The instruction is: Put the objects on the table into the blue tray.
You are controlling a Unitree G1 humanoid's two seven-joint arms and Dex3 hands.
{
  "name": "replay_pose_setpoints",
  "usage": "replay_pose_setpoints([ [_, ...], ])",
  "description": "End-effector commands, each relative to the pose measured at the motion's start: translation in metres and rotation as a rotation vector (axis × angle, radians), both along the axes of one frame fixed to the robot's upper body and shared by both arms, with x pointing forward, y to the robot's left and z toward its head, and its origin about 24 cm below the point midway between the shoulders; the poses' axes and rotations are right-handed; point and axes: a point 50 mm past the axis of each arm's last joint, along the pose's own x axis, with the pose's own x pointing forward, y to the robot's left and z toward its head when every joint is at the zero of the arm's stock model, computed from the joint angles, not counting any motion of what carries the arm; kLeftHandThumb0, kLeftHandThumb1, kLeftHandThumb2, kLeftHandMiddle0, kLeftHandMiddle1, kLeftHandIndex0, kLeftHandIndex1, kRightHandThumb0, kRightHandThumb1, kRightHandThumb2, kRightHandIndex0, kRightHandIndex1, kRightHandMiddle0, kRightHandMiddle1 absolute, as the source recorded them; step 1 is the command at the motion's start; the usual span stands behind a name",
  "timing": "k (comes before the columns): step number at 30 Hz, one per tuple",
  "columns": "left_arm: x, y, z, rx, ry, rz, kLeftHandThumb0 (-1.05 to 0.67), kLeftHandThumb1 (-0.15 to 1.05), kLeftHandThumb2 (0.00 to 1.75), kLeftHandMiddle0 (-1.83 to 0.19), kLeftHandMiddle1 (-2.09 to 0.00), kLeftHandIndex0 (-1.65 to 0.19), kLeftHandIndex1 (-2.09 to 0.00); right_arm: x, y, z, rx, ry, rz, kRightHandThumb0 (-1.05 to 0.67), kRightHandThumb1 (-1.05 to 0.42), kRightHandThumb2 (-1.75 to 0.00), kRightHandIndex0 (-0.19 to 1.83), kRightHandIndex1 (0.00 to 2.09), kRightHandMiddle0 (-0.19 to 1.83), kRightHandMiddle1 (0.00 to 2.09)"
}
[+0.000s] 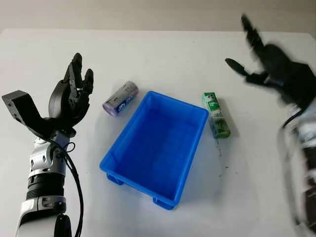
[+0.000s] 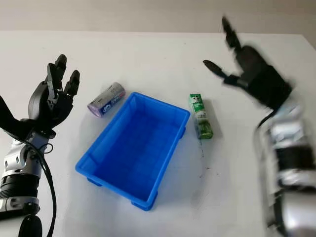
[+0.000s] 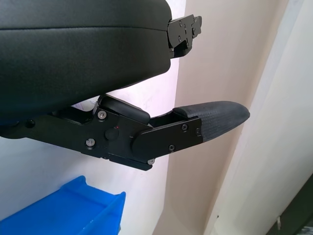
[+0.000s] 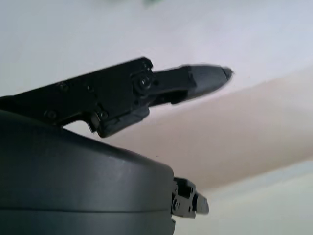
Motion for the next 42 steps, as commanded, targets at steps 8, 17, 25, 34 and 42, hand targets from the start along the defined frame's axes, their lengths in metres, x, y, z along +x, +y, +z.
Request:
replay_pose_setpoints([
  [8,0.004,-0.001,0.011,0.055,-0.017,-0.019,-0.78,1.05,0.68,0.19,0.0,0.19,0.0,-0.001,-0.003,0.021,-0.63,-0.072,0.028,-0.72,-0.8,-0.04,-0.02,0.07,0.04,0.11],
  [17,0.008,-0.005,0.012,0.059,-0.012,-0.032,-0.79,1.05,0.66,0.19,0.0,0.19,0.0,0.0,0.002,0.007,-0.982,-0.074,0.169,-0.67,-0.91,-0.08,-0.08,0.04,-0.07,0.04],
  [25,0.008,-0.008,0.01,0.056,-0.009,-0.034,-0.78,1.05,0.66,0.19,0.0,0.19,0.0,0.002,0.011,-0.013,-1.103,-0.111,0.335,-0.58,-0.93,-0.05,0.03,0.08,0.05,0.09],
  [34,0.007,-0.006,0.01,0.059,-0.009,-0.031,-0.78,1.05,0.65,0.19,0.0,0.19,0.0,0.002,0.026,-0.03,-1.079,-0.143,0.486,-0.45,-0.93,-0.05,0.09,0.07,0.12,0.1],
  [42,0.007,-0.007,0.011,0.064,-0.009,-0.036,-0.78,1.05,0.65,0.19,0.0,0.19,0.0,0.003,0.044,-0.059,-1.044,-0.094,0.596,-0.18,-1.03,-0.09,0.12,0.07,0.14,0.09],
])
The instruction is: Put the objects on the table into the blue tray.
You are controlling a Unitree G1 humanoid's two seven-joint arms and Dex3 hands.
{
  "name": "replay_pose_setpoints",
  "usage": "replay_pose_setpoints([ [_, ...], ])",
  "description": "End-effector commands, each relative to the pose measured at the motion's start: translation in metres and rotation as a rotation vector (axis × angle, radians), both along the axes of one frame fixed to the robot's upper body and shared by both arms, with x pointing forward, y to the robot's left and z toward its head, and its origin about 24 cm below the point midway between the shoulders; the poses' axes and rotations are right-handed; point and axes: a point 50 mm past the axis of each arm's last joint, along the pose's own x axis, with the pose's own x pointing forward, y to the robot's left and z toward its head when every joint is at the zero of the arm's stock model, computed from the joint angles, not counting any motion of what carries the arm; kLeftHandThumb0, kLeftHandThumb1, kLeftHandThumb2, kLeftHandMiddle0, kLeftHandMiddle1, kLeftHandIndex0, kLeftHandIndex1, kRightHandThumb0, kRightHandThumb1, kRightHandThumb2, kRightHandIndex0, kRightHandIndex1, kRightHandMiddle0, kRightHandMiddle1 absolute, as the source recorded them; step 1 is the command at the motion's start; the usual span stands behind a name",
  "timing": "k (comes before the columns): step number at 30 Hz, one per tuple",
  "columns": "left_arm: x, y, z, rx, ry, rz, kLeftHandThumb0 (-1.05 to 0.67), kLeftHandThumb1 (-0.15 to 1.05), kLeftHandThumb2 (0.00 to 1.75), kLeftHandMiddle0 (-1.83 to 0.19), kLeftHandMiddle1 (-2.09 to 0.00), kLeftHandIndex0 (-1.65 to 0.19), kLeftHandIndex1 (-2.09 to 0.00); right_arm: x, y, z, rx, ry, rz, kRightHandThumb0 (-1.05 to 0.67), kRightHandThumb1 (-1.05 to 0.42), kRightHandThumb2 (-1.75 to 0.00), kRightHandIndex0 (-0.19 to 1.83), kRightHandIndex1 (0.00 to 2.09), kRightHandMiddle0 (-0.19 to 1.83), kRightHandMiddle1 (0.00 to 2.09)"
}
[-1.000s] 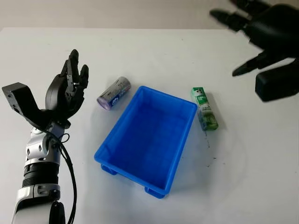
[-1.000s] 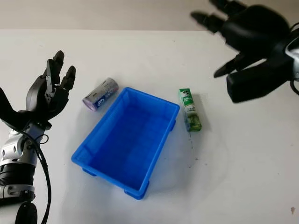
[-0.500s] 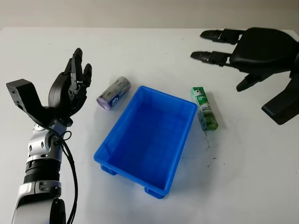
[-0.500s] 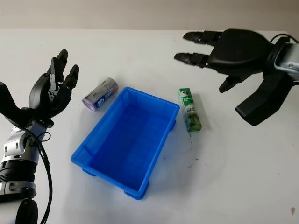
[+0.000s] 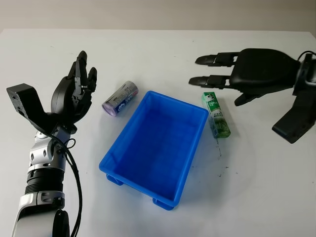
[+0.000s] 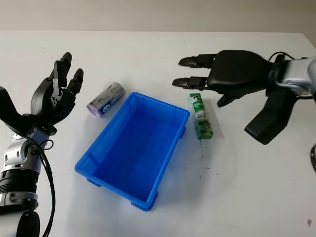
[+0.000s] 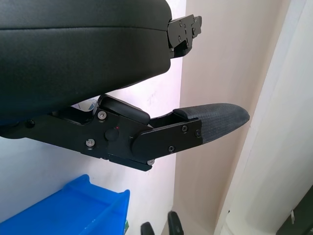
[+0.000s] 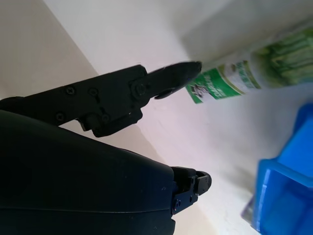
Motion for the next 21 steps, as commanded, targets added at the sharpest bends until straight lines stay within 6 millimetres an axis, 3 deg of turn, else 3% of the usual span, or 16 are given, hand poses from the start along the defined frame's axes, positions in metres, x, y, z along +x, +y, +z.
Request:
replay_pose_setpoints([
  [1,0.0,0.0,0.006,0.017,-0.02,-0.001,-0.78,1.05,0.65,0.19,0.0,0.19,0.0,-0.001,0.005,-0.014,0.019,0.044,0.031,-0.15,-1.04,-0.1,0.12,0.07,0.14,0.09],
  [6,-0.003,0.001,0.006,0.026,-0.022,0.006,-0.78,1.05,0.66,0.19,0.0,0.19,0.0,-0.002,0.01,-0.034,0.015,0.081,0.061,-0.07,-1.04,-0.11,0.14,0.07,0.15,0.09],
  [14,-0.006,0.004,0.005,0.022,-0.019,0.018,-0.79,1.05,0.66,0.19,0.0,0.19,0.0,-0.007,0.004,-0.054,-0.043,0.159,0.056,-0.12,-1.01,-0.09,0.16,0.08,0.16,0.09],
  [17,-0.007,0.004,0.005,0.019,-0.012,0.023,-0.79,1.05,0.65,0.19,0.0,0.19,0.0,-0.008,-0.001,-0.057,-0.06,0.174,0.032,-0.18,-0.97,-0.06,0.18,0.08,0.17,0.09],
  [21,-0.007,0.005,0.004,0.022,-0.006,0.015,-0.79,1.05,0.66,0.19,0.0,0.19,0.0,-0.007,-0.011,-0.051,-0.095,0.164,-0.021,-0.12,-1.03,-0.1,0.14,0.06,0.14,0.07],
])
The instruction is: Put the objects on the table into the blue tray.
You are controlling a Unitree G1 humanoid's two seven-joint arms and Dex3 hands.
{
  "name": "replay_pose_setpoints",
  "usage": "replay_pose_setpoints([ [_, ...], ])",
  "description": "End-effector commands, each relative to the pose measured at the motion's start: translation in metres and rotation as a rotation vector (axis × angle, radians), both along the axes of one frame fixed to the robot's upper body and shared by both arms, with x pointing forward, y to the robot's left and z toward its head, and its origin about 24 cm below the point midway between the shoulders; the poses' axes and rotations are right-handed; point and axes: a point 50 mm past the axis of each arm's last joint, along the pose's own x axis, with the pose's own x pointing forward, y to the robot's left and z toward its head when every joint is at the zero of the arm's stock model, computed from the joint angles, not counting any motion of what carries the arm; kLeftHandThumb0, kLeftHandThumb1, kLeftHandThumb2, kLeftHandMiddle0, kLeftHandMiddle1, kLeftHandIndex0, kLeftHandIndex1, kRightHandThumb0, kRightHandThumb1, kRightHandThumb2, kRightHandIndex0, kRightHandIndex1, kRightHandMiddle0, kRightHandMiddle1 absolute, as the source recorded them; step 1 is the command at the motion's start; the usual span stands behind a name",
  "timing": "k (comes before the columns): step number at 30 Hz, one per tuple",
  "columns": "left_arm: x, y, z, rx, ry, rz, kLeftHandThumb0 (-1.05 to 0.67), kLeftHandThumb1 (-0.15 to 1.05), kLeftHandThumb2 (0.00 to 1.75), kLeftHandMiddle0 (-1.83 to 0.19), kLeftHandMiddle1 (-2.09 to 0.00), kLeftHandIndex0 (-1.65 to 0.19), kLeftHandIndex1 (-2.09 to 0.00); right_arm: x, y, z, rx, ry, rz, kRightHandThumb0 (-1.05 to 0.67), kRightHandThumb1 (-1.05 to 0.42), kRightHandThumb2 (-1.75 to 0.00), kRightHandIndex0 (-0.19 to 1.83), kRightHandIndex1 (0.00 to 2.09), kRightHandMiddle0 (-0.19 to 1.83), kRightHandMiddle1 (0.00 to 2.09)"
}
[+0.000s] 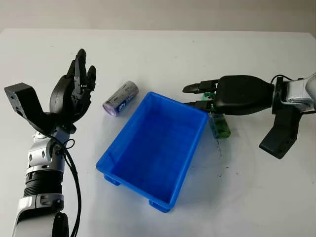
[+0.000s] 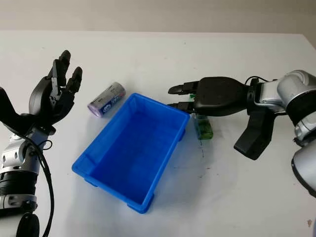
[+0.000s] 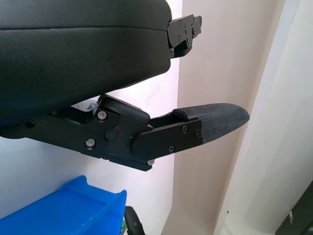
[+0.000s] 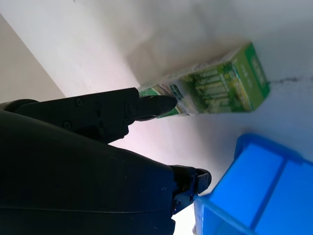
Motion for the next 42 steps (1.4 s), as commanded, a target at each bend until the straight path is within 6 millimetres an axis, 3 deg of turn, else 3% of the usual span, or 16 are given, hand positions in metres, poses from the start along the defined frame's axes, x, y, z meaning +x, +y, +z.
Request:
replay_pose_setpoints([
  [1,-0.002,0.005,-0.001,0.012,0.001,0.006,-0.79,1.05,0.66,0.19,0.0,0.19,0.0,-0.004,-0.015,-0.004,-0.032,0.023,-0.055,-0.11,-1.04,-0.11,0.14,0.06,0.14,0.07],
  [5,-0.001,0.003,-0.001,0.012,0.002,0.001,-0.79,1.05,0.66,0.19,0.0,0.19,0.0,0.0,-0.02,0.007,-0.018,-0.038,-0.092,-0.15,-1.04,-0.1,0.14,0.05,0.14,0.07],
  [8,0.0,0.002,-0.001,0.011,0.001,-0.009,-0.78,1.05,0.67,0.19,0.0,0.19,0.0,0.007,-0.016,0.032,0.01,-0.179,-0.071,-0.12,-1.04,-0.21,0.14,0.05,0.15,0.07],
  [13,0.001,0.002,-0.001,0.012,0.002,-0.005,-0.78,1.05,0.65,0.19,0.0,0.19,0.0,0.012,-0.01,0.069,0.109,-0.301,-0.074,-0.43,-0.94,-0.05,0.11,0.04,0.14,0.05],
  [18,0.002,0.001,0.0,0.015,-0.003,-0.004,-0.79,1.05,0.65,0.19,0.0,0.19,0.0,0.013,-0.002,0.1,0.198,-0.397,-0.063,-0.55,-0.87,-0.03,0.06,0.03,0.1,0.03],
  [22,0.002,0.001,0.0,0.009,-0.005,-0.005,-0.78,1.05,0.65,0.19,0.0,0.19,0.0,0.012,0.0,0.112,0.239,-0.43,-0.06,-0.57,-0.83,-0.03,0.07,0.04,0.1,0.03],
  [27,0.001,0.004,0.0,0.021,-0.009,-0.004,-0.78,1.05,0.66,0.19,0.0,0.19,0.0,0.012,-0.006,0.108,0.168,-0.42,-0.088,-0.59,-0.84,-0.05,0.1,0.05,0.14,0.05],
  [31,0.001,0.005,0.001,0.021,-0.007,0.0,-0.79,1.05,0.66,0.19,0.0,0.19,0.0,0.012,-0.014,0.093,0.093,-0.375,-0.124,-0.59,-0.86,-0.06,0.06,0.03,0.1,0.03],
  [34,0.001,0.005,0.001,0.017,-0.008,-0.002,-0.79,1.05,0.65,0.19,0.0,0.19,0.0,0.011,-0.018,0.079,0.077,-0.325,-0.132,-0.54,-0.87,-0.06,0.08,0.05,0.12,0.04],
  [37,0.001,0.006,0.002,0.022,-0.011,-0.004,-0.78,1.05,0.65,0.19,0.0,0.19,0.0,0.009,-0.022,0.064,0.052,-0.275,-0.132,-0.34,-1.0,-0.08,0.11,0.06,0.14,0.05],
  [42,0.0,0.007,0.003,0.029,-0.011,-0.004,-0.78,1.05,0.65,0.19,0.0,0.19,0.0,0.007,-0.026,0.052,0.001,-0.232,-0.134,-0.33,-0.96,-0.05,0.13,0.07,0.14,0.05],
])
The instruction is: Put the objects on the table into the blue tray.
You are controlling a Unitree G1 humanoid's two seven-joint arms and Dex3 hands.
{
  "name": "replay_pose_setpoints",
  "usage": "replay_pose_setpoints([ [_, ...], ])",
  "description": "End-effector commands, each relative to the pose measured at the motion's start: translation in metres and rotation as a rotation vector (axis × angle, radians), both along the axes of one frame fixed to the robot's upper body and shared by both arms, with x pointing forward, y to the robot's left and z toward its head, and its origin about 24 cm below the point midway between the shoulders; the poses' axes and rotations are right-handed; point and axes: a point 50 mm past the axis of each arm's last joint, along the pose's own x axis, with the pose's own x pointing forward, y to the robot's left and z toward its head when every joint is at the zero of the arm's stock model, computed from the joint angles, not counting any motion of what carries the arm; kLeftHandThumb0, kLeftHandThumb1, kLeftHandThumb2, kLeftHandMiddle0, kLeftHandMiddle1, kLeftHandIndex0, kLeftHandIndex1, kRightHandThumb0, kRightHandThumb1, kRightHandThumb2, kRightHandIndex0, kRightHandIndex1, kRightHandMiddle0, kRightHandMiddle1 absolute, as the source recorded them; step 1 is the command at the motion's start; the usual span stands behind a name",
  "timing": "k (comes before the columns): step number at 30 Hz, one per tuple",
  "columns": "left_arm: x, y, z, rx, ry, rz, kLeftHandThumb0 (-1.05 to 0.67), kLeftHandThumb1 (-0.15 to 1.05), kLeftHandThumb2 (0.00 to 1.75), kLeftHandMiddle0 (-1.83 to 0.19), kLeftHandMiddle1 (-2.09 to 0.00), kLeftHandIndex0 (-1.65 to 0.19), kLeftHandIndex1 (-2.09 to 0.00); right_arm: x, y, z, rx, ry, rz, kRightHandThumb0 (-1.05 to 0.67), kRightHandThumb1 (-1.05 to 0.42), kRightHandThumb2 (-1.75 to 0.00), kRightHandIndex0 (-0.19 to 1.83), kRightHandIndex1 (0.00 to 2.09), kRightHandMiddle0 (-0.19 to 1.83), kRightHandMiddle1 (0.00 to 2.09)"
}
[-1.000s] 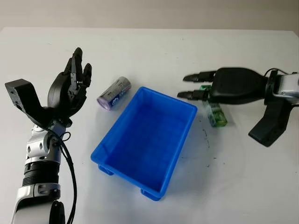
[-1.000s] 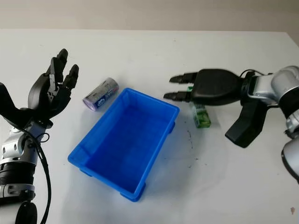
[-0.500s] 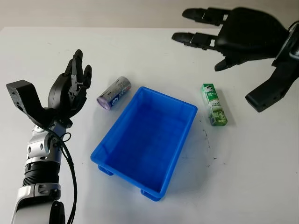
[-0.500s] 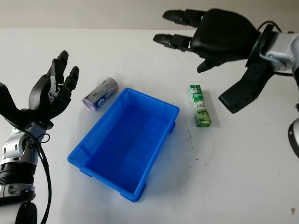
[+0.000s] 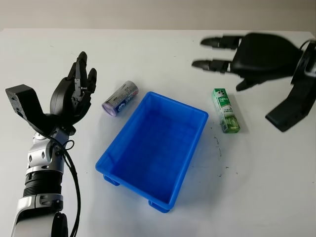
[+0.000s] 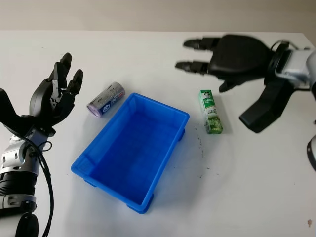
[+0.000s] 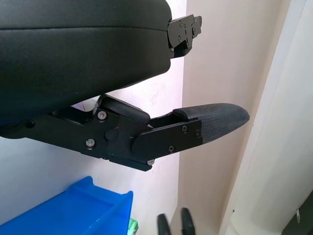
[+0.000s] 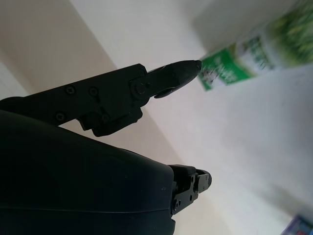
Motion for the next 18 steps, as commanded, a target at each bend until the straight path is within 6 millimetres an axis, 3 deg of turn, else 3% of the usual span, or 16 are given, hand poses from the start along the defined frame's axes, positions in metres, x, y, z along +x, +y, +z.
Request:
replay_pose_setpoints([
  [1,0.001,0.004,0.006,0.018,-0.017,0.006,-0.78,1.05,0.65,0.19,0.0,0.19,0.0,-0.004,-0.007,-0.001,-0.026,0.009,-0.01,-0.31,-0.96,-0.05,0.14,0.07,0.14,0.05],
  [8,0.001,0.002,0.006,0.021,-0.017,-0.004,-0.78,1.05,0.66,0.19,0.0,0.19,0.0,-0.009,-0.008,-0.019,-0.07,0.068,0.02,-0.06,-1.03,-0.17,0.15,0.06,0.17,0.06],
  [14,0.0,0.004,0.007,0.024,-0.014,0.002,-0.78,1.05,0.66,0.19,0.0,0.19,0.0,-0.013,-0.011,-0.037,-0.071,0.119,0.02,-0.03,-0.99,-0.11,0.16,0.06,0.18,0.06],
  [18,-0.001,0.005,0.006,0.022,-0.012,0.006,-0.78,1.05,0.66,0.19,0.0,0.19,0.0,-0.015,-0.013,-0.051,-0.077,0.16,0.02,-0.11,-1.01,-0.09,0.13,0.04,0.15,0.05],
])
